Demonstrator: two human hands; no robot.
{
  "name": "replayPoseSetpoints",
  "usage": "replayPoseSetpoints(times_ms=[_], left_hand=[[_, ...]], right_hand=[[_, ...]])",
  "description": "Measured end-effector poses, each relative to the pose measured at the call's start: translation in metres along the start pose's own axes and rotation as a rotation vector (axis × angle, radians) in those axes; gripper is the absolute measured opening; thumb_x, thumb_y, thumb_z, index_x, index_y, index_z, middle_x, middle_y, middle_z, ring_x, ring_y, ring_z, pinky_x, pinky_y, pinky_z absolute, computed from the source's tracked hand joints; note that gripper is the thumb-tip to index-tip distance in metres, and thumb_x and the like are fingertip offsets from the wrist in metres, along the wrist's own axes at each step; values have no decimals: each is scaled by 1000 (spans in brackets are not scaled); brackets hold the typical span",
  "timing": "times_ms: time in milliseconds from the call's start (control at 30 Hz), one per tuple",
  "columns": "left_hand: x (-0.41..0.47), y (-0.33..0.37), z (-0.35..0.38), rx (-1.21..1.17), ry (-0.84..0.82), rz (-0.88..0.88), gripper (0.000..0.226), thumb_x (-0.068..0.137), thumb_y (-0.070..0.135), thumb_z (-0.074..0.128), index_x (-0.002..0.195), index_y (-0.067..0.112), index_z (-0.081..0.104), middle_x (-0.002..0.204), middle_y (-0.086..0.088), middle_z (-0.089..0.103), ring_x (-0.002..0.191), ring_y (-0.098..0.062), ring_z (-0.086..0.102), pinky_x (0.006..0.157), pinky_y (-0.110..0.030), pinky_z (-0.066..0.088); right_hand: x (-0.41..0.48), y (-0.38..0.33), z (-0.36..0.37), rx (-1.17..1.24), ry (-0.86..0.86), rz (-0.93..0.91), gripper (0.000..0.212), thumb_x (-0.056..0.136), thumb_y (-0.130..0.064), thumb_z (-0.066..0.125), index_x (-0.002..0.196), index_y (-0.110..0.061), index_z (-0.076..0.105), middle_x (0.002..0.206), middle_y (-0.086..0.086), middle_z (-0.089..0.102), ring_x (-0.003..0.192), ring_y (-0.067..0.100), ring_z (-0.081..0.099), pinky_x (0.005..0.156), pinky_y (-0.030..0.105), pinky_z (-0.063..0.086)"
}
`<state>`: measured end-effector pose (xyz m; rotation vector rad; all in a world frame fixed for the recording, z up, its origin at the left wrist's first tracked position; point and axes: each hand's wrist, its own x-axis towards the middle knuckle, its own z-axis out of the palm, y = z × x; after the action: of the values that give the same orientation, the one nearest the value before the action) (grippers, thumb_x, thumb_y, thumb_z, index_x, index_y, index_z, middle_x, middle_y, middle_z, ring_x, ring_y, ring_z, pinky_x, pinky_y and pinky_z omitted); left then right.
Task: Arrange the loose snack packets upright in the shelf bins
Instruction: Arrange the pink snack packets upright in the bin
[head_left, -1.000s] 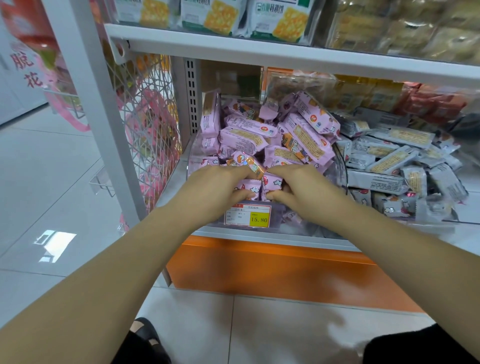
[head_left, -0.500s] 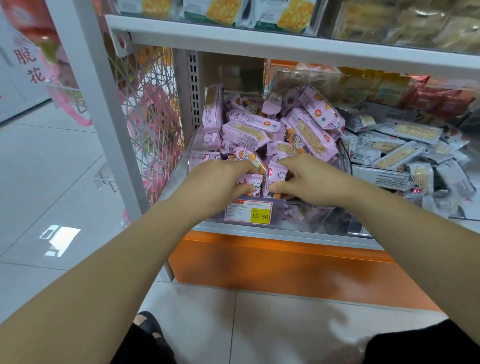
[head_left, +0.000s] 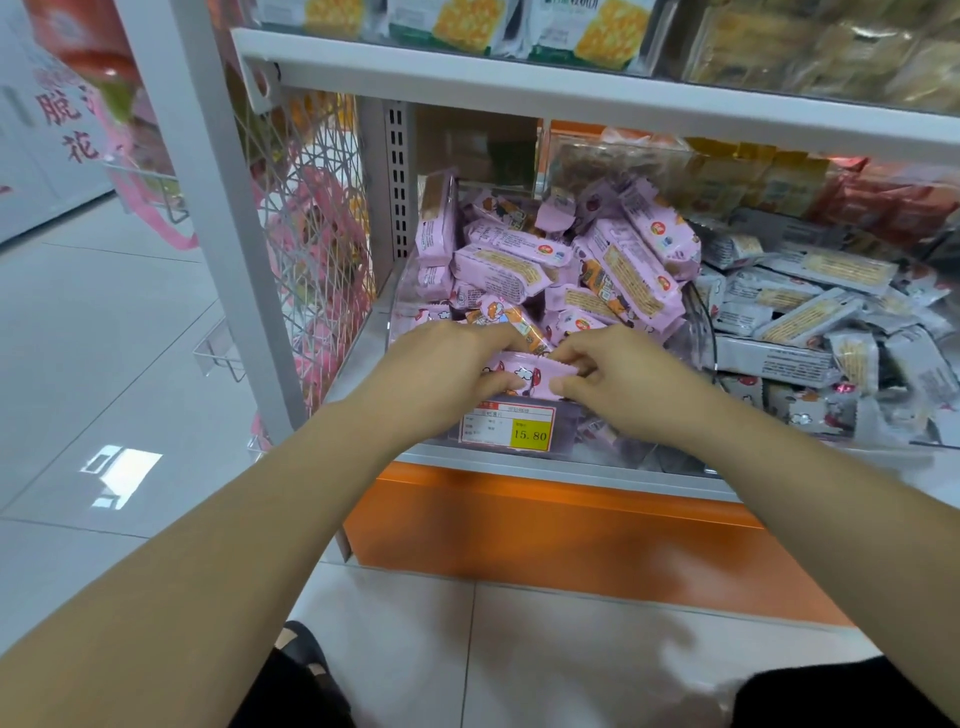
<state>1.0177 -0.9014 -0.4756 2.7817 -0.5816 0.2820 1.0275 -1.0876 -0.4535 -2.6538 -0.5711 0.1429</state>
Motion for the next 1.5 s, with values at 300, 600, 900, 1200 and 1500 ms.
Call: replayPoseSetpoints(times_ms=[300, 600, 900, 1200, 1500], left_hand=[[3, 0, -7, -40, -25, 12, 37, 91, 48, 54, 126, 36, 56, 114, 8, 67, 106, -18, 60, 79, -31, 44], [23, 22, -12, -171, 108, 10, 23, 92, 38, 58, 113, 29, 64, 106, 12, 67, 85, -5, 54, 74, -29, 46], [39, 49, -7, -152, 126, 73, 26, 93, 31, 56, 119, 29, 61, 107, 8, 65, 86, -14, 61, 79, -35, 51], [48, 58, -4, -146, 118, 122, 36, 94, 31, 55, 129, 36, 54, 126, 11, 60, 104, -14, 60, 84, -32, 47], [41, 43, -8, -318, 183, 28, 21, 91, 29, 62, 112, 29, 61, 92, 16, 65, 85, -4, 61, 78, -37, 53]], right_hand=[[-16, -3, -11, 51, -40, -49, 32, 95, -21, 55, 127, -17, 58, 85, -3, 65, 71, 2, 56, 67, 10, 41], [-31, 34, -42, -82, 684, -125, 24, 86, -14, 66, 110, -13, 67, 95, -4, 63, 82, 8, 55, 79, 15, 43], [9, 48, -49, 43, 580, 158, 61, 90, -39, 59, 142, -15, 38, 128, 12, 52, 124, 29, 43, 98, 38, 37], [-2, 45, -54, 326, 859, 58, 36, 90, -19, 61, 126, -21, 56, 104, -19, 57, 75, -8, 54, 67, 0, 36], [-67, 51, -49, 704, 689, -172, 32, 85, -7, 66, 85, -38, 61, 95, -21, 61, 86, 24, 68, 72, 39, 58]])
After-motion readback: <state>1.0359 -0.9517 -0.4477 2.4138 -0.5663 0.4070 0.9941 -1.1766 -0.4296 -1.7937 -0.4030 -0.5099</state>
